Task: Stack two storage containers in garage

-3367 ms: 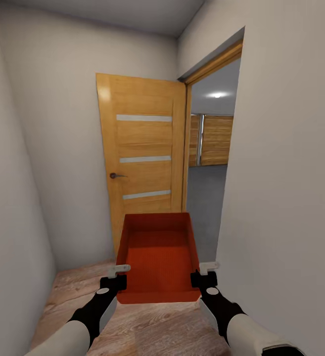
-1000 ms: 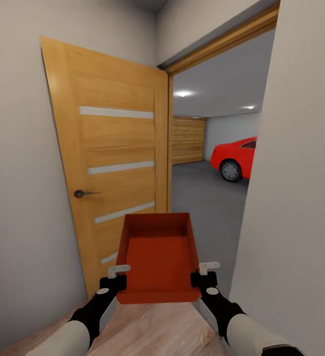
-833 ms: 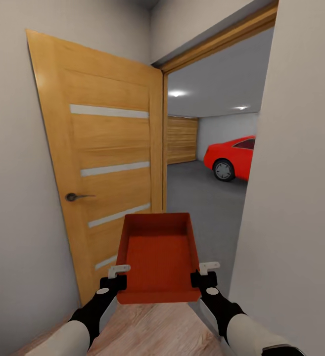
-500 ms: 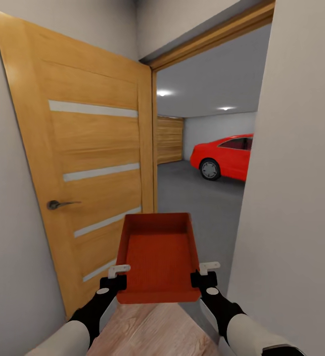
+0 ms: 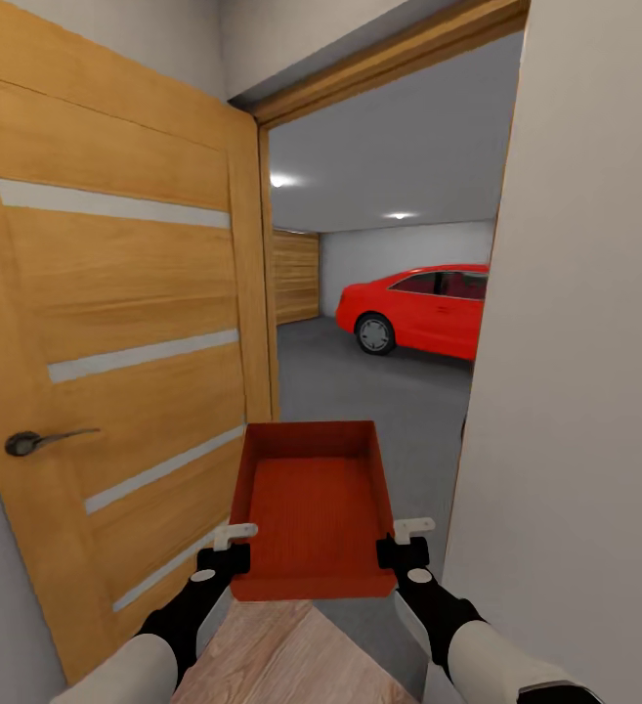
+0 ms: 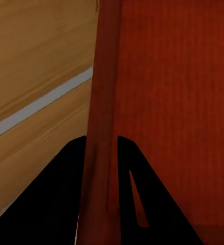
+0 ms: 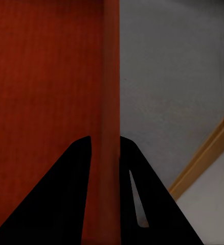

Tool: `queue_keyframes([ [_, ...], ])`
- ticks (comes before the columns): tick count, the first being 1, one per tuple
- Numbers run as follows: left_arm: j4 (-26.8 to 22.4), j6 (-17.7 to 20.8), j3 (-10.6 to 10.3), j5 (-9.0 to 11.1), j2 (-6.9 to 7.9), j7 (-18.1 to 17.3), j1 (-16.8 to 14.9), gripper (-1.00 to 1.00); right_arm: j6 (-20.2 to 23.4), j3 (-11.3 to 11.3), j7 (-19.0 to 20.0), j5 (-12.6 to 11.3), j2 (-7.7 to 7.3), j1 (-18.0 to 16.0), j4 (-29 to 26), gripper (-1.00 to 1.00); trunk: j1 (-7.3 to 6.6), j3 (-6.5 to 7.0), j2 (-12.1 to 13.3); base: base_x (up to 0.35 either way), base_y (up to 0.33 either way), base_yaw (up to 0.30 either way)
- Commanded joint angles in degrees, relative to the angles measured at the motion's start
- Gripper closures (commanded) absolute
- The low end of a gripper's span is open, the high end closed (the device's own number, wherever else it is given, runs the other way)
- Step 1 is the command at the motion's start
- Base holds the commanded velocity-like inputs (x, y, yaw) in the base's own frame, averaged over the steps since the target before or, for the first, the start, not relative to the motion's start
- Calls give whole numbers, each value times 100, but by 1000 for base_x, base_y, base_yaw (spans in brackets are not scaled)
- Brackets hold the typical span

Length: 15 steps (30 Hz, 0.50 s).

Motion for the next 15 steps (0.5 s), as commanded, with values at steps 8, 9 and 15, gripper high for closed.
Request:
queue_keyframes([
  [8, -23, -255, 79, -78, 241, 74, -5, 100, -17, -71, -55, -15, -17, -6, 25, 100, 4, -9, -6, 311, 137, -286],
  [9, -23, -255, 78, -78, 241, 74, -5, 100, -17, -72, -55, -15, -17, -6, 25, 100, 4, -9, -6, 311, 146, -286],
  [15, -23, -247, 86, -78, 239, 36, -5, 100, -18, -67, -55, -15, -21, -7, 25, 100, 4, -9, -6, 304, 192, -251],
])
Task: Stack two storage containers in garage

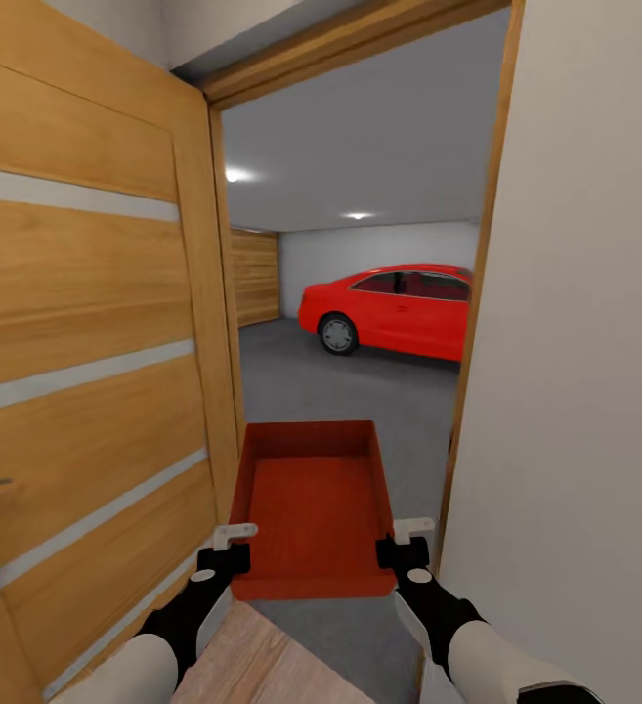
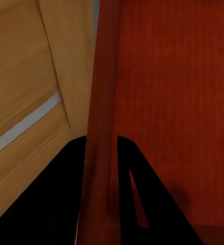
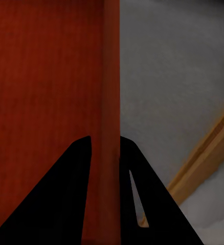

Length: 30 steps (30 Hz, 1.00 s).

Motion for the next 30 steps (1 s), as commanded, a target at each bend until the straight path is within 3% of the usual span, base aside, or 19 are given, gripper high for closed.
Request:
queue_keyframes([
  [1, -21, -241, 64, -64, 242, 34, -6, 100, -13, -70, -62, -17, -17, -3, 25, 100, 4, -9, -6, 295, 223, -61],
  [10, -21, -240, 62, -64, 237, 25, -6, 100, -10, -73, -62, -23, -20, -5, 25, 100, 4, -9, -6, 293, 227, -57],
  [30, -21, -240, 61, -64, 237, 25, -6, 100, -6, -69, -59, -21, -16, -4, 25, 100, 4, -9, -6, 293, 228, -237],
])
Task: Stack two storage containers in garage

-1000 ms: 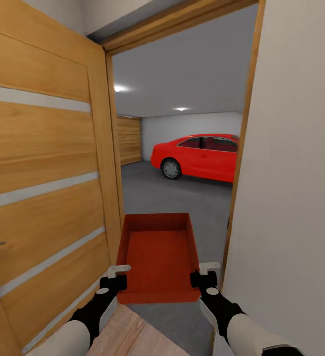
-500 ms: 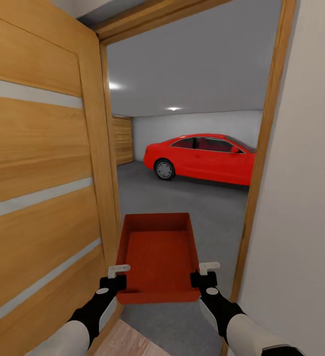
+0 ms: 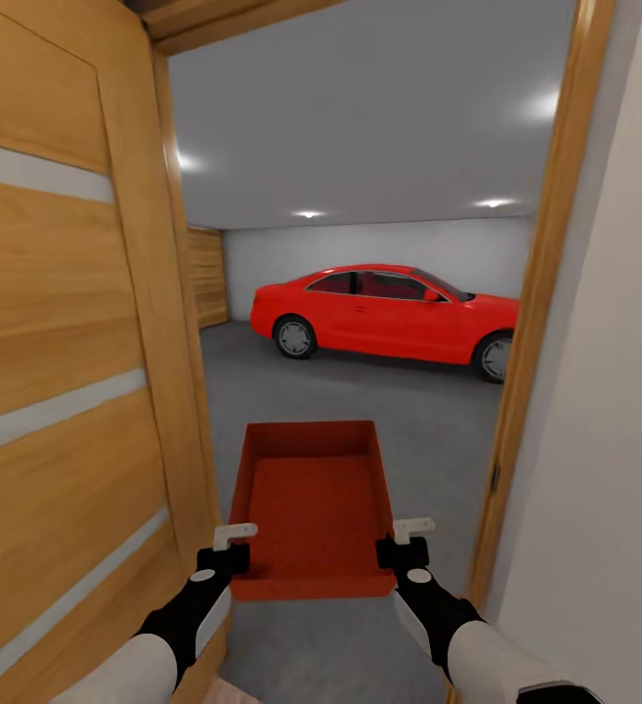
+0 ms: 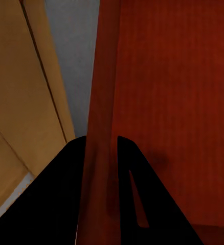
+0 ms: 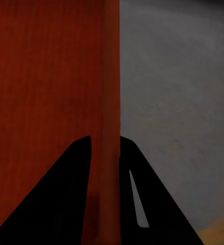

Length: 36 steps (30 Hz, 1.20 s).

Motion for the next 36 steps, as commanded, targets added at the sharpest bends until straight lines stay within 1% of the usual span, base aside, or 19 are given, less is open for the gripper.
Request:
queue_keyframes([
  [1, -21, -244, 62, -65, 224, 39, -6, 100, -14, -69, -48, -15, -32, -5, 24, 100, 4, -9, -6, 293, 228, -31],
  [6, -21, -244, 61, -65, 224, 39, -6, 100, -11, -71, -45, -19, -29, -6, 24, 100, 4, -9, -6, 293, 228, -111],
  [21, -23, -244, 62, -65, 224, 39, -6, 100, -6, -72, -45, -21, -26, -6, 24, 100, 4, -9, -6, 293, 228, -283],
  [24, -25, -250, 58, -65, 224, 60, -6, 100, -14, -72, -45, -21, -26, -6, 24, 100, 4, -9, -6, 291, 228, -144],
  [31, -32, -258, 57, -65, 224, 91, -6, 100, -28, -72, -51, -19, -36, -6, 24, 100, 4, -9, -6, 290, 228, -39],
  [36, -47, -261, 53, -66, 224, 95, -6, 100, -8, -72, -53, -21, -27, -6, 24, 100, 4, -9, -6, 287, 227, -226],
])
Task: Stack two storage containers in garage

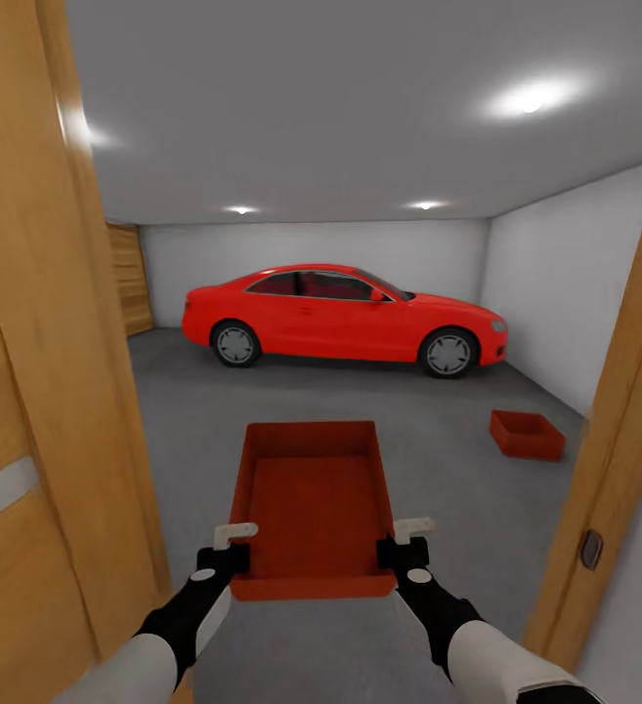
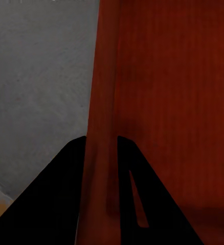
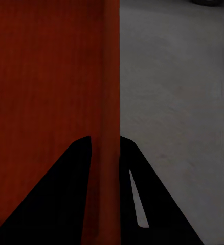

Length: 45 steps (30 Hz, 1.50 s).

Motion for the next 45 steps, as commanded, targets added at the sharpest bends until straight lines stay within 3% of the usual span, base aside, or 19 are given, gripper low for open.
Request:
queue_keyframes([
  [1, -33, -289, 79, -77, 226, 82, -5, 100, -11, -66, -53, -16, -24, -5, 25, 100, 4, -9, -6, 239, 193, -275],
  [18, -51, -290, 76, -85, 217, 91, -5, 100, -17, -66, -53, -16, -29, -5, 25, 100, 4, -9, -6, 28, 22, -267],
  [45, -53, -291, 84, -85, 211, 94, -5, 100, -36, -66, -53, -8, -40, -2, 25, 100, 4, -9, -6, 16, 0, -9],
])
